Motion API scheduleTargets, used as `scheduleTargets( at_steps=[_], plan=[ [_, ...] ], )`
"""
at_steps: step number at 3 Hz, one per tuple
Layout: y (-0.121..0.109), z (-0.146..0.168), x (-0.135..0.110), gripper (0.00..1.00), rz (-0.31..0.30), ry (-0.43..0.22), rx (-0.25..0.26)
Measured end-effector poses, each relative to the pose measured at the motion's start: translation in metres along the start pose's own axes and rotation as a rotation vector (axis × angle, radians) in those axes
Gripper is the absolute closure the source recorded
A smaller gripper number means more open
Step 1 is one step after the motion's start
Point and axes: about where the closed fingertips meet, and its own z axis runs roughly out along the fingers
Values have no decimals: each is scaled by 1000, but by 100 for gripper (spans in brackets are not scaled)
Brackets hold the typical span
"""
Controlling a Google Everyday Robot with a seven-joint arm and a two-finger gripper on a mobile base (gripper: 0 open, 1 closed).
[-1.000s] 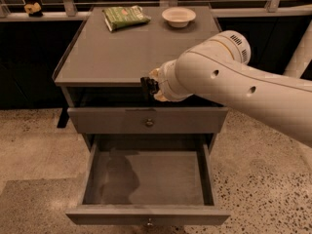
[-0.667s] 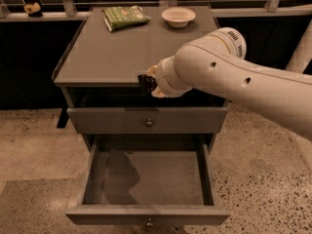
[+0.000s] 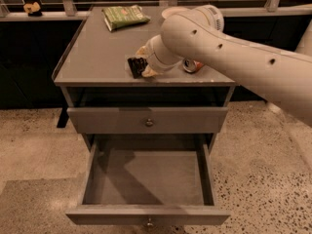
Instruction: Pick rxbar chocolate from middle drawer and place on counter
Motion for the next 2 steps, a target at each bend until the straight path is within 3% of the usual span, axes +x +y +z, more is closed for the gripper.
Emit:
scheduleTargets(
  at_steps=[1, 2],
  plan=[
    [-32, 20, 6, 100, -31, -17, 16],
    [-43, 44, 16, 100, -23, -37, 12]
  ],
)
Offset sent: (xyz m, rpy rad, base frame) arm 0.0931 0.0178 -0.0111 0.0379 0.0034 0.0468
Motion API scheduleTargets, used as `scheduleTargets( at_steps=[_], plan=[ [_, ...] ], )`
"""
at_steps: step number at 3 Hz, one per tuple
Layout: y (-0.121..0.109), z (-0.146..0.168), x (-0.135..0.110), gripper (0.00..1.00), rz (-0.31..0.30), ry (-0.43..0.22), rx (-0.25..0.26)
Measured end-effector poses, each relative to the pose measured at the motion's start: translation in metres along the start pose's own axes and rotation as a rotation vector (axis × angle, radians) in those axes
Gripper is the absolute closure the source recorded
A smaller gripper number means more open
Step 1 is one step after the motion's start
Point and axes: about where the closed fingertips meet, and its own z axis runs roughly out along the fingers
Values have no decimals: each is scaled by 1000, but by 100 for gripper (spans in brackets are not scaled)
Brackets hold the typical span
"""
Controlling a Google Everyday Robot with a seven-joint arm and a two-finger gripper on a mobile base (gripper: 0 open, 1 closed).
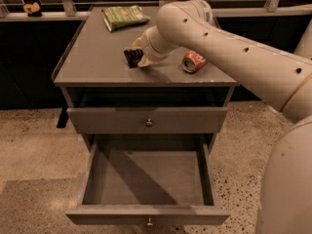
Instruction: Pick rxbar chocolate from middle drawer and place on counter
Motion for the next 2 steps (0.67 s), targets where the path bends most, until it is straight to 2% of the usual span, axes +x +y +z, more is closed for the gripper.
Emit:
scheduleTargets(
  at_steps=[1, 2],
  plan=[
    [18, 22, 10, 100, 35, -40, -56],
    [16, 19, 10, 100, 35, -40, -56]
  ],
)
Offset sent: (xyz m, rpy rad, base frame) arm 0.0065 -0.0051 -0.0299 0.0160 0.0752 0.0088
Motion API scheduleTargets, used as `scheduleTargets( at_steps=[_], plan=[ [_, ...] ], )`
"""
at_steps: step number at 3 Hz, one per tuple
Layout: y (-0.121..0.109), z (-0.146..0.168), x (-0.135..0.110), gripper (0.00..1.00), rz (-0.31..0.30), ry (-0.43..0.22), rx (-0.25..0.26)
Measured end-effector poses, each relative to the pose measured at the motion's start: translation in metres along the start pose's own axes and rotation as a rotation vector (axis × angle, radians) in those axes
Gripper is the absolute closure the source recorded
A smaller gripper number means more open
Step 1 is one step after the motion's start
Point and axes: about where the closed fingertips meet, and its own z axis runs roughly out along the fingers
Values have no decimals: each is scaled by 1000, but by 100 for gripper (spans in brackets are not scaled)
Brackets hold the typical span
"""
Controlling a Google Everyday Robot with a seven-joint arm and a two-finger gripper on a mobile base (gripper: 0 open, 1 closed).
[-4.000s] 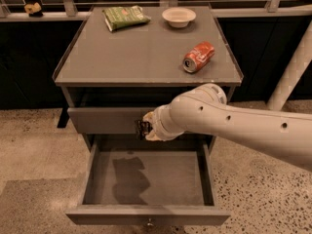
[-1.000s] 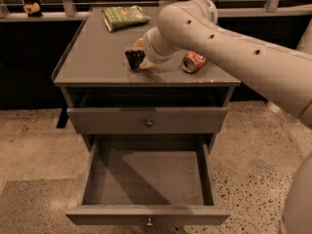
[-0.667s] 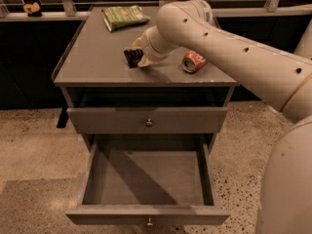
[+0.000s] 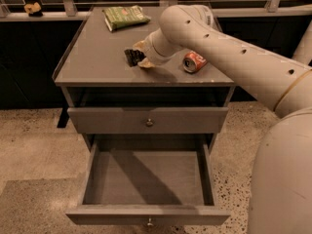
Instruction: Pick rxbar chocolate from middle drawer and place on counter
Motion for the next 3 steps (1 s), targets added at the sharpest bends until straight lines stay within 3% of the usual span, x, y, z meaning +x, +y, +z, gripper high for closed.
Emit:
scheduleTargets(
  at_steps=[3],
  plan=[
    [0, 0, 0, 35, 0, 0, 0]
  ],
)
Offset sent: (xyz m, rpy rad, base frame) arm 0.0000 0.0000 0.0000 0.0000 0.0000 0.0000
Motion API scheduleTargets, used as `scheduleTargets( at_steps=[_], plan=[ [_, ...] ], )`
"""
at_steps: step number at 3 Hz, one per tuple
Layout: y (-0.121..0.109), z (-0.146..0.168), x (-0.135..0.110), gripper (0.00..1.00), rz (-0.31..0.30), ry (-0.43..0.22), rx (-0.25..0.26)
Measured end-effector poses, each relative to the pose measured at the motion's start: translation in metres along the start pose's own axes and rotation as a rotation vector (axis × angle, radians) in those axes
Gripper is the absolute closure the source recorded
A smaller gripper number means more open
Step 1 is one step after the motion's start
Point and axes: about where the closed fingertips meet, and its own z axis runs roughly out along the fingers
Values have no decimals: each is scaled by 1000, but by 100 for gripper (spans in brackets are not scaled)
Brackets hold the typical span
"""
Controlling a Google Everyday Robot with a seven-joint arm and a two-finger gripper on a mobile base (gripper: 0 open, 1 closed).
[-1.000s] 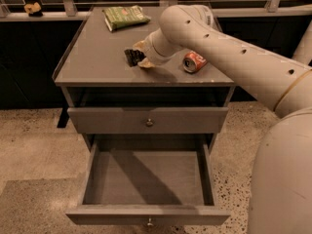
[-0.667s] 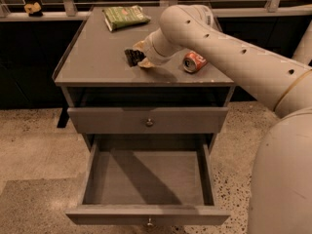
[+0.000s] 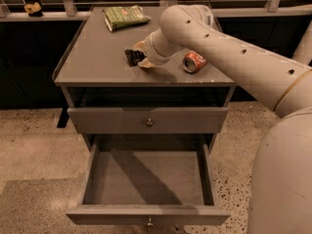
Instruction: Pick rxbar chocolate from middle drawer and place on counter
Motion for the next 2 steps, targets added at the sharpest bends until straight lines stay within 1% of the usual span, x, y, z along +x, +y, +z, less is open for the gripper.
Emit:
scheduleTargets(
  at_steps=[1, 2],
  plan=[
    [0, 0, 0, 11, 0, 0, 0],
    [0, 0, 0, 0, 0, 0, 0]
  ],
)
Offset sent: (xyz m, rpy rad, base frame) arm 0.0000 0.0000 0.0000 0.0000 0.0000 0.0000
